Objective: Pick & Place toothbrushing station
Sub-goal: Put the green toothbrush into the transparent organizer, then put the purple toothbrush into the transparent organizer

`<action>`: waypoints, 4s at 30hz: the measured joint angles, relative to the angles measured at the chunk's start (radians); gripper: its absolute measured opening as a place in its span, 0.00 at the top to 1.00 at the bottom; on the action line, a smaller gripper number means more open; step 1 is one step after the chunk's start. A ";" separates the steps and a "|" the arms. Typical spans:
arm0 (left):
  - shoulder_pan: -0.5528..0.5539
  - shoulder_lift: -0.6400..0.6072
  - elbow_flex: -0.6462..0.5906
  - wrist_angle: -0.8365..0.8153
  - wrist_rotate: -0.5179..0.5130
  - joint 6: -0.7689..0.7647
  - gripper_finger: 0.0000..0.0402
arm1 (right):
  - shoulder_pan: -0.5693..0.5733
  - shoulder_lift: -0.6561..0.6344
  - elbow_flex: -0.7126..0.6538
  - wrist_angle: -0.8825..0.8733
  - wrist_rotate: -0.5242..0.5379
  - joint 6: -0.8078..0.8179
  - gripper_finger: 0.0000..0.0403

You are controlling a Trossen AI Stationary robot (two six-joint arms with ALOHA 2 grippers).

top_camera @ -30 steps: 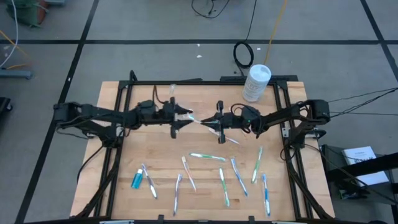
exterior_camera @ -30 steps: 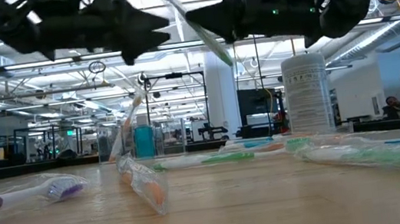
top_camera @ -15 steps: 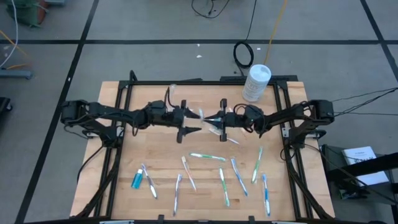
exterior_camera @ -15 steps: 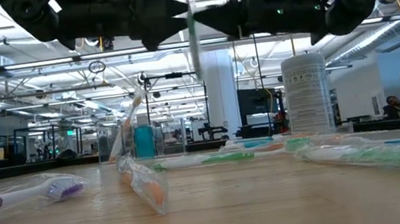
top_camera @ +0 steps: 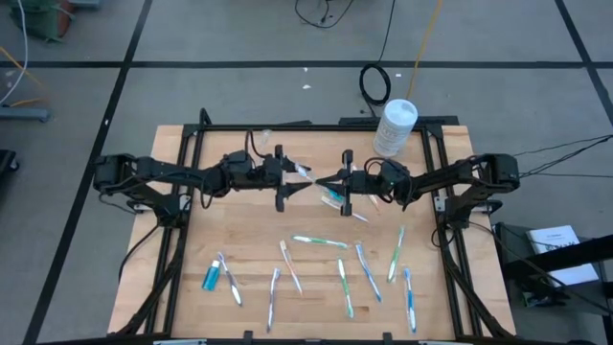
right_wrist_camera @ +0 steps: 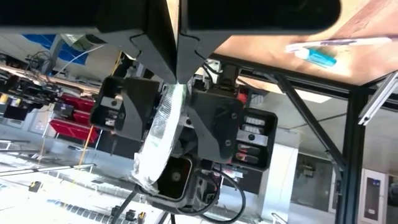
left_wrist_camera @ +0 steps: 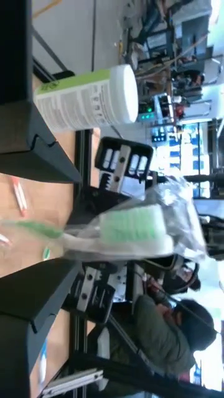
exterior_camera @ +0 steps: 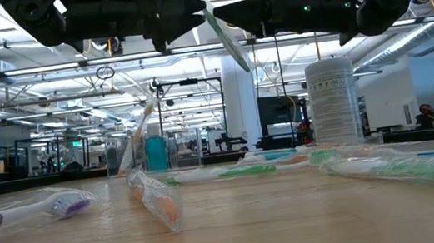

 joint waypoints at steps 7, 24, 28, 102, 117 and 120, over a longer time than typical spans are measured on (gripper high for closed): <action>0.004 0.000 0.000 0.011 0.006 0.001 0.66 | 0.000 0.000 0.000 -0.012 0.015 -0.002 1.00; 0.039 -0.001 0.001 -0.095 -0.058 -0.072 0.94 | -0.001 0.000 0.000 -0.081 0.133 -0.038 0.99; 0.067 -0.011 0.000 -0.133 -0.082 -0.122 0.94 | 0.000 0.000 0.000 -0.126 0.206 -0.052 0.95; 0.120 -0.283 0.216 -1.466 -0.001 -0.125 0.67 | -0.005 0.000 0.001 -0.415 0.385 -0.058 0.74; -0.302 -0.308 0.216 -1.791 -0.018 -0.863 0.61 | -0.005 0.000 0.001 -0.375 0.385 -0.096 0.74; -0.412 -0.308 0.209 -1.732 -0.105 -1.031 0.60 | -0.004 0.000 0.001 -0.372 0.384 -0.081 0.74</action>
